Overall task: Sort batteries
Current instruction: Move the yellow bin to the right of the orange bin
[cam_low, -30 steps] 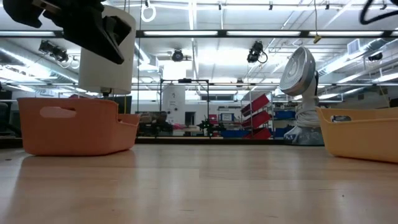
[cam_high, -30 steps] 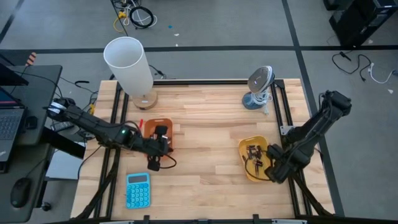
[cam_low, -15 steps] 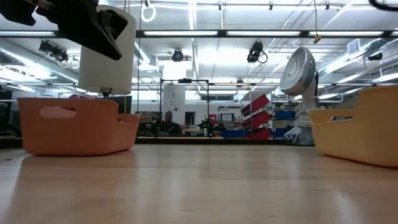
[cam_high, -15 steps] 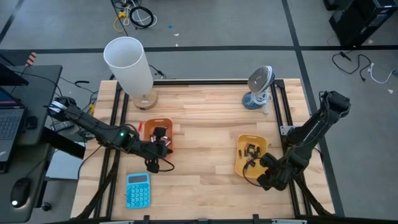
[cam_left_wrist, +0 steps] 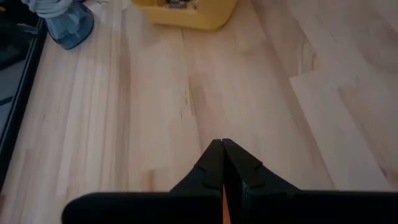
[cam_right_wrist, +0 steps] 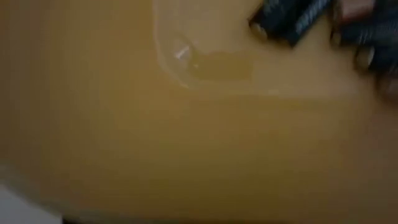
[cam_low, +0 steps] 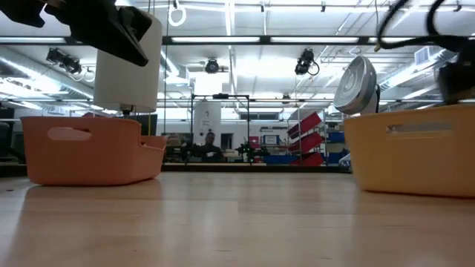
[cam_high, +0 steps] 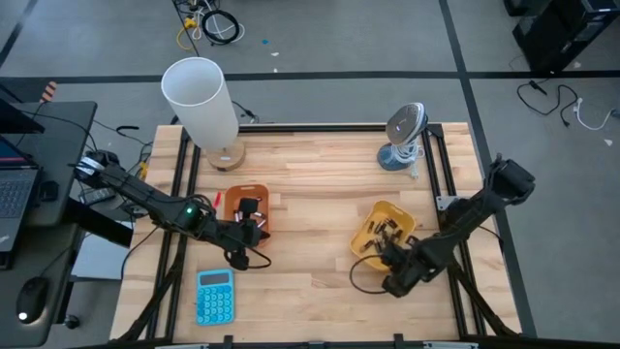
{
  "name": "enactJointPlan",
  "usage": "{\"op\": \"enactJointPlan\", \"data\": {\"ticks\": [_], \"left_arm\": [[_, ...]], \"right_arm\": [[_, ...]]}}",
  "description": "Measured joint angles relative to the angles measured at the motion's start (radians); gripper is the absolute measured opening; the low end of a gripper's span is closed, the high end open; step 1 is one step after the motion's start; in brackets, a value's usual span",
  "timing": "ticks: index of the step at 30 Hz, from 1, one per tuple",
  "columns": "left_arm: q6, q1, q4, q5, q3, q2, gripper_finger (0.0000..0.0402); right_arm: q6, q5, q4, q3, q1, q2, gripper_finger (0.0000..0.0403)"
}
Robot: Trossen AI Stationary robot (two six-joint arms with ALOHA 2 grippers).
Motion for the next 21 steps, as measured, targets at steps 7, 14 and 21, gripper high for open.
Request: {"op": "enactJointPlan", "data": {"ticks": [7, 14, 21], "left_arm": [[0.001, 0.0, 0.002, -0.027, 0.0, 0.0, 0.0], [0.0, 0.0, 0.001, -0.031, 0.0, 0.0, 0.0], [-0.004, -0.002, -0.002, -0.032, 0.0, 0.0, 0.0]], "right_arm": [[-0.19, 0.212, 0.018, 0.053, -0.087, 0.036, 0.0], [-0.354, 0.257, 0.022, 0.078, -0.189, 0.027, 0.0], [-0.413, 0.196, -0.195, 0.157, -0.222, -0.027, 0.0]]}}
